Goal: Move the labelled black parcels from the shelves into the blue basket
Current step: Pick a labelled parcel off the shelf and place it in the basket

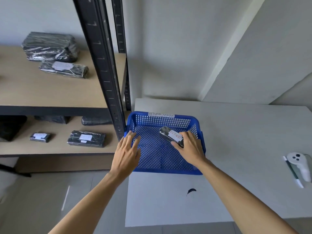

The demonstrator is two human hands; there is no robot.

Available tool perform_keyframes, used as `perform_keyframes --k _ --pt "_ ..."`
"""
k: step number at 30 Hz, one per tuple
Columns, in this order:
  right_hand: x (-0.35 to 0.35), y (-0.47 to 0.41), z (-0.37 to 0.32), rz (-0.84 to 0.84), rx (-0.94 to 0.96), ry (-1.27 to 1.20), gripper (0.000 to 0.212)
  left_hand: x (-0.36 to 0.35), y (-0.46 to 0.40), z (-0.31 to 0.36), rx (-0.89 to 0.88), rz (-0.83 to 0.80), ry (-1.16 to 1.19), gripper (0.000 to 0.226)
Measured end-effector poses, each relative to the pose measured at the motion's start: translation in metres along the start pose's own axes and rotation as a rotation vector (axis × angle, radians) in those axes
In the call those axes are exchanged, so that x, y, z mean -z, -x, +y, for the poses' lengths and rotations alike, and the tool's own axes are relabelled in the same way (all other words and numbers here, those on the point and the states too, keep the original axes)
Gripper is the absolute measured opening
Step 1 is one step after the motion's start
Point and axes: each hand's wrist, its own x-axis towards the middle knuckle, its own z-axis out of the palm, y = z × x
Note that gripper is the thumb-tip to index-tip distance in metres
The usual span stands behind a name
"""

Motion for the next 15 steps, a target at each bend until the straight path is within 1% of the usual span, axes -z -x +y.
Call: perform_keyframes --k 3,5,9,12,15 --pt "-0.017 -0.021 0.002 0.027 -0.046 0.104 0.053 -0.018 0.005 -0.008 0.001 -0.014 -0.037 0.047" --pt "-0.023 -0.030 0.002 0.020 -0.115 0.175 0.055 -0.025 0.008 -0.010 0.040 -0.026 -0.004 0.049" --pt "-0.028 -0.036 -0.003 -0.059 -0.248 0.280 0.066 -0.029 0.008 -0.010 0.087 -0.053 0.067 0.051" --pt "-0.027 -0.040 -0.010 -0.108 -0.276 0.317 0.076 -0.030 0.009 -0.010 0.098 -0.043 0.090 0.049" --pt "-0.023 -0.044 -0.015 -0.161 -0.273 0.376 0.080 -0.030 0.009 -0.010 0.112 -0.037 0.104 0.050"
